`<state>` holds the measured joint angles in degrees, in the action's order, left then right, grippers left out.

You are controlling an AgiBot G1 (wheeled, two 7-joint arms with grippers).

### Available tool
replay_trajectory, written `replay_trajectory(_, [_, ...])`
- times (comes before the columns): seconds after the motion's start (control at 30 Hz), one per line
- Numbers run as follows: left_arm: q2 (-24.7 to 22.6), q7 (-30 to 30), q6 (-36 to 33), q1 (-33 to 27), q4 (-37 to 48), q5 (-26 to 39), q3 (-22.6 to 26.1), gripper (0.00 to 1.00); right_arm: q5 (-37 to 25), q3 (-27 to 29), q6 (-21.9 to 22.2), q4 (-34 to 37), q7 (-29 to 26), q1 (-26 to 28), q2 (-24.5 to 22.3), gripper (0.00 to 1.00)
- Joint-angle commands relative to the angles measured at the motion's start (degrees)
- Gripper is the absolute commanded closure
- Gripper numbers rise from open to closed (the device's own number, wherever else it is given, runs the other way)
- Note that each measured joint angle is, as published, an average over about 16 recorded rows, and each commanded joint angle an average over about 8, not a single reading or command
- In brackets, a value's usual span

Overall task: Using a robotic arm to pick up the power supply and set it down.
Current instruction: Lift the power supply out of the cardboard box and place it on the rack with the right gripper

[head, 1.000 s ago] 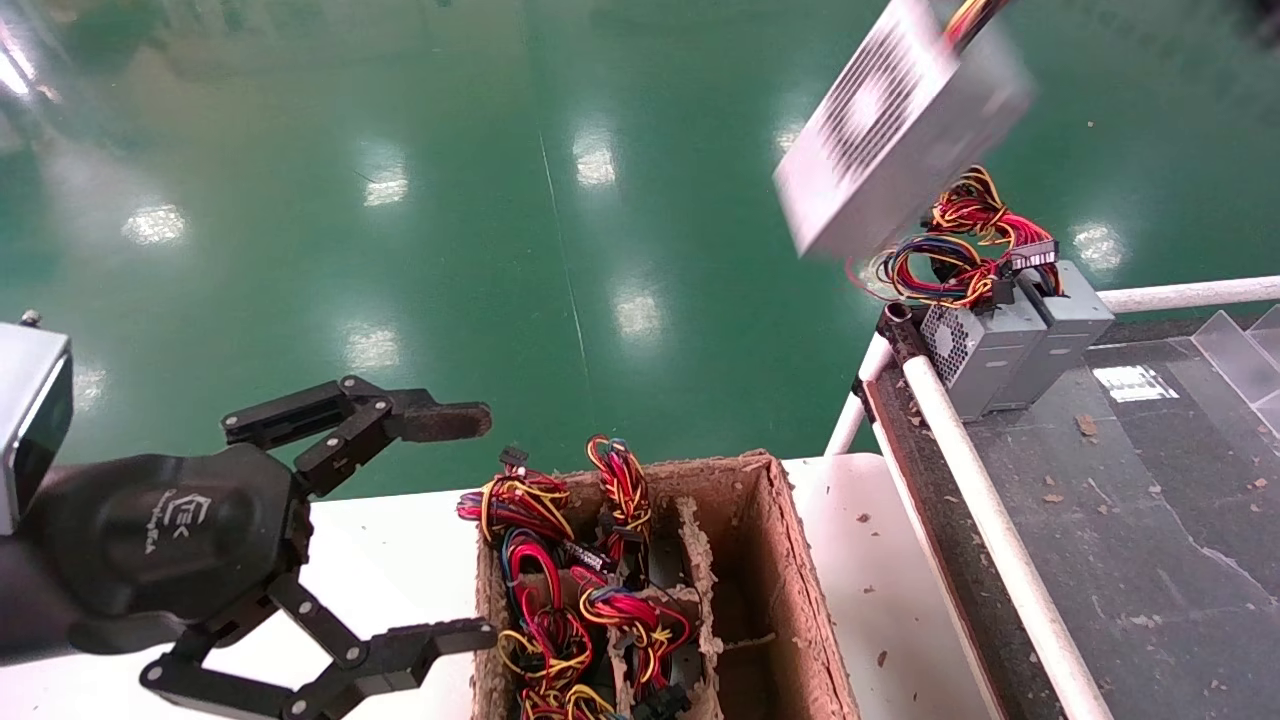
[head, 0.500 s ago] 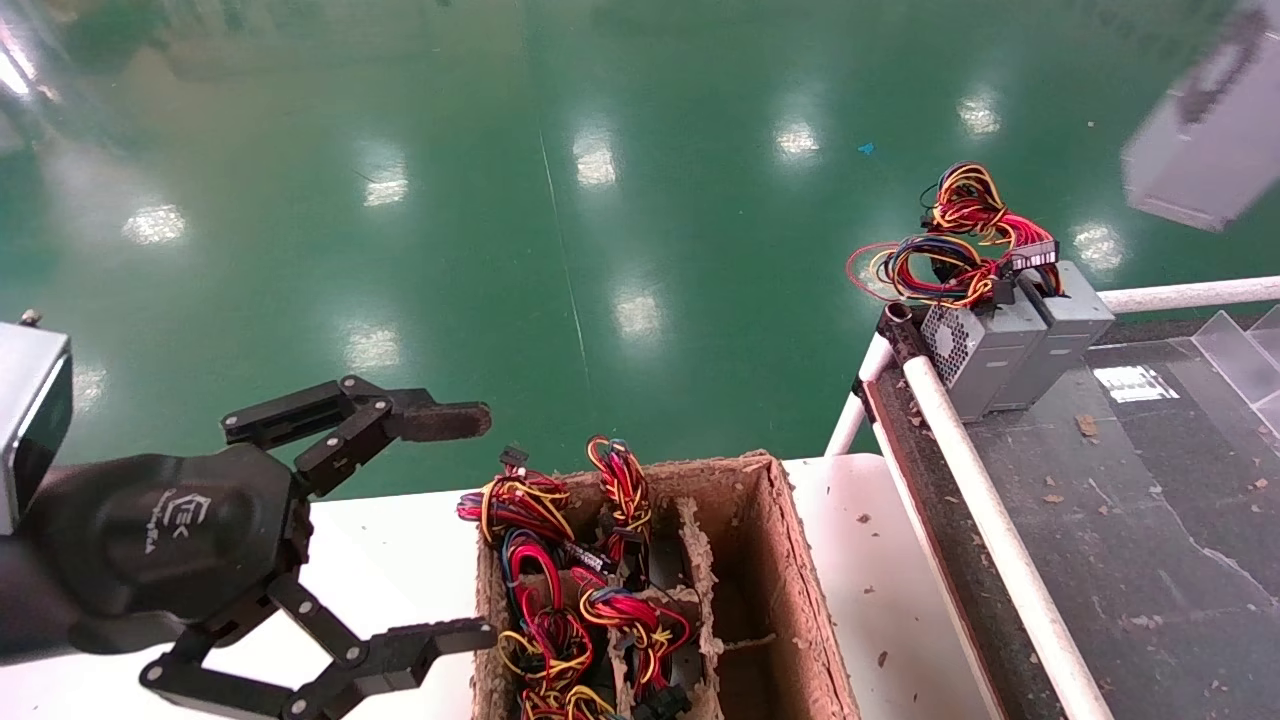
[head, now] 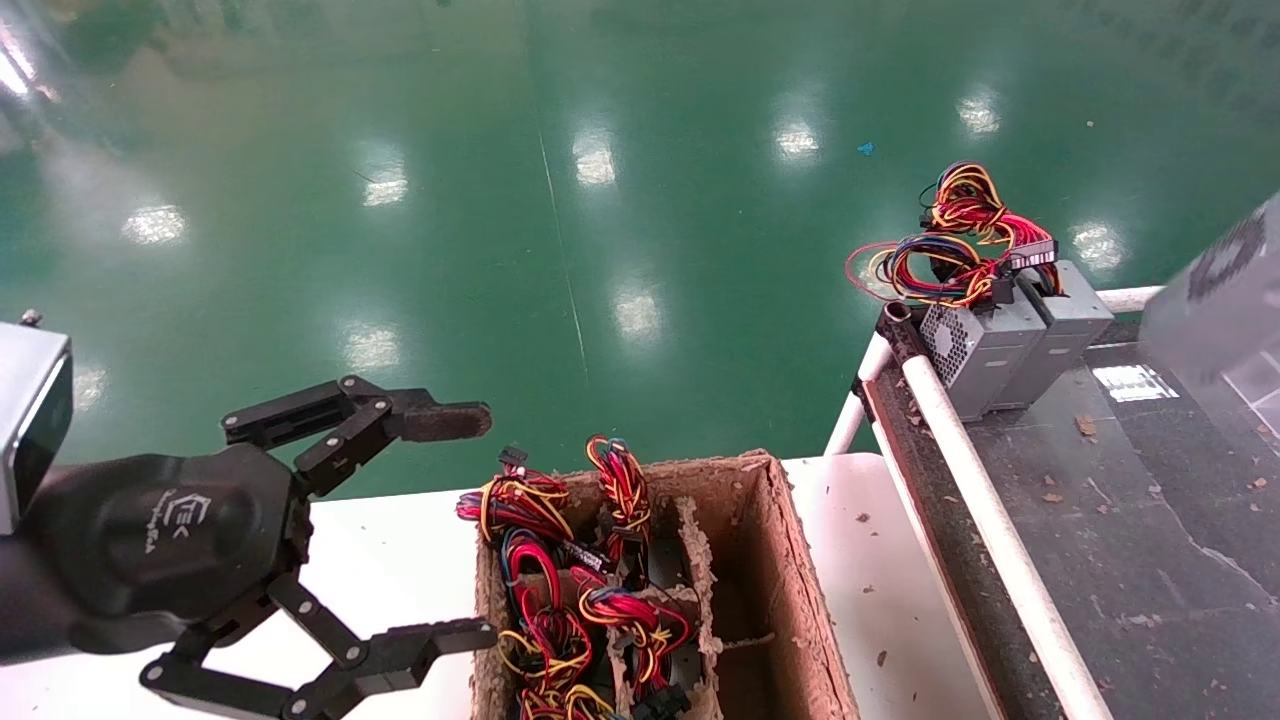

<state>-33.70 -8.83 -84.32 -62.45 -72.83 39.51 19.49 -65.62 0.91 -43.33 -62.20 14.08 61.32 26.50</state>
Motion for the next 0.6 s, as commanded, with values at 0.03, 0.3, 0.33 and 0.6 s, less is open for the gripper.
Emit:
replay_trajectory(0.03, [0.00,0.00,0.00,0.00,0.00,0.00,0.00,0.00,0.25,0.34,-0.36,0.76,0.81,-1.50,-0.10,1.00])
replay_trajectory(0.3, [0.00,0.01,0.00,0.00,0.00,-0.01,0.01,0.00,0.85,0.16,-0.90,2.29,1.79,-2.63,1.64,1.00])
replay_trajectory(0.33, [0.00,0.01,0.00,0.00,0.00,-0.01,0.01,0.00,0.68,-0.17,-0.93,2.50,1.82,-2.27,2.07,1.00])
replay_trajectory(0.6, [0.01,0.01,0.01,0.00,0.00,-0.01,0.02,0.00,-2.75,-4.59,-1.49,5.61,1.55,4.14,6.17,1.00])
